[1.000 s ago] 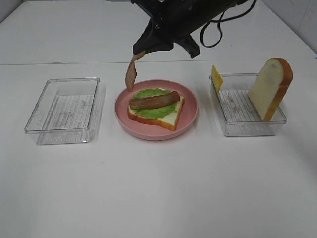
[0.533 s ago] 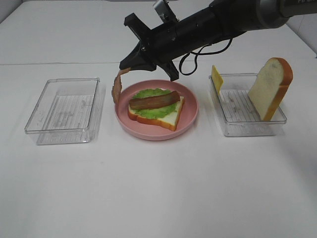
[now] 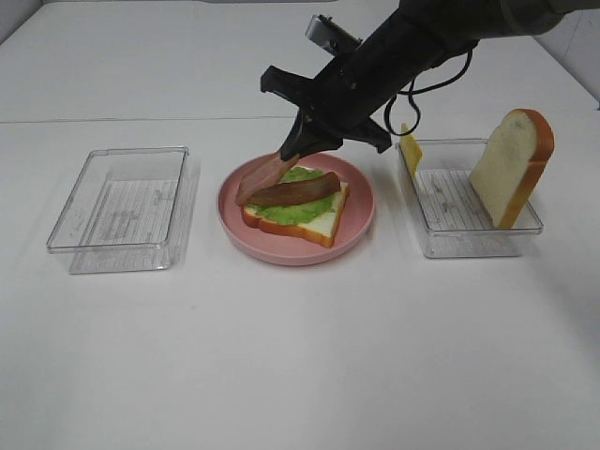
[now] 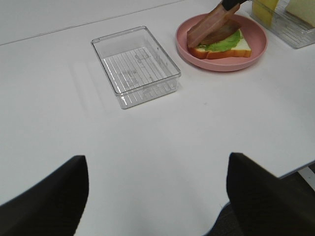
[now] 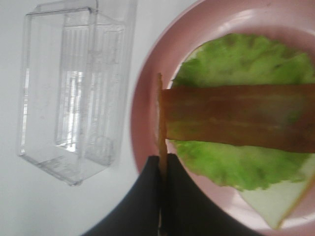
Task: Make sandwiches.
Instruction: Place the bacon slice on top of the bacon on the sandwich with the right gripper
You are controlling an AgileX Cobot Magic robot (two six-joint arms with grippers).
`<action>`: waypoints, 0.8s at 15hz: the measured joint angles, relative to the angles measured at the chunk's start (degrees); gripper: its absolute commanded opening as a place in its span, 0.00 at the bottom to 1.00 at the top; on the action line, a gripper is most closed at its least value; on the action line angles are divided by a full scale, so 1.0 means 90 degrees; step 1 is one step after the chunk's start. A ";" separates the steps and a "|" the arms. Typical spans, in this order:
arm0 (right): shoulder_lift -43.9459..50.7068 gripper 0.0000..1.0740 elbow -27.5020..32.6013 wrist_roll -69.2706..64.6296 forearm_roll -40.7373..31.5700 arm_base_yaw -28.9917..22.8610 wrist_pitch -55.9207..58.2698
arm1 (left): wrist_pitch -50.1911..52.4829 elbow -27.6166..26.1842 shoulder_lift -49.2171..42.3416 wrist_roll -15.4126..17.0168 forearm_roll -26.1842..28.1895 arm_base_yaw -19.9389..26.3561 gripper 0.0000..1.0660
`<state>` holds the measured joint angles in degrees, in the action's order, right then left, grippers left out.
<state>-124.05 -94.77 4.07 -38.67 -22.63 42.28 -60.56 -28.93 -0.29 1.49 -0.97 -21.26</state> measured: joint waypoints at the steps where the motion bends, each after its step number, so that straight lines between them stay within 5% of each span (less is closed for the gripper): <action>1: 0.0083 0.00 0.0000 -0.0357 0.0535 0.0000 0.0006 | 0.0000 0.0000 0.0000 0.0000 0.0000 0.0000 0.70; 5: 0.0095 0.05 0.0000 -0.0980 0.1407 0.0000 0.0204 | 0.0000 0.0000 0.0000 0.0000 0.0000 0.0000 0.70; 7: 0.0095 0.25 0.0000 -0.0987 0.1426 0.0000 0.0274 | 0.0000 0.0000 0.0000 0.0000 0.0000 0.0000 0.70; 10: 0.0095 0.68 0.0000 -0.0987 0.1426 0.0000 0.0293 | 0.0000 0.0000 0.0000 0.0000 0.0000 0.0000 0.70; 12: 0.0108 0.68 0.0000 -0.0987 0.1445 0.0000 0.0293 | 0.0000 0.0000 0.0000 0.0000 0.0000 0.0000 0.70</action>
<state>-123.07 -94.77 -4.81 -25.67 -22.63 44.92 -60.56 -28.93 -0.29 1.49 -0.97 -21.26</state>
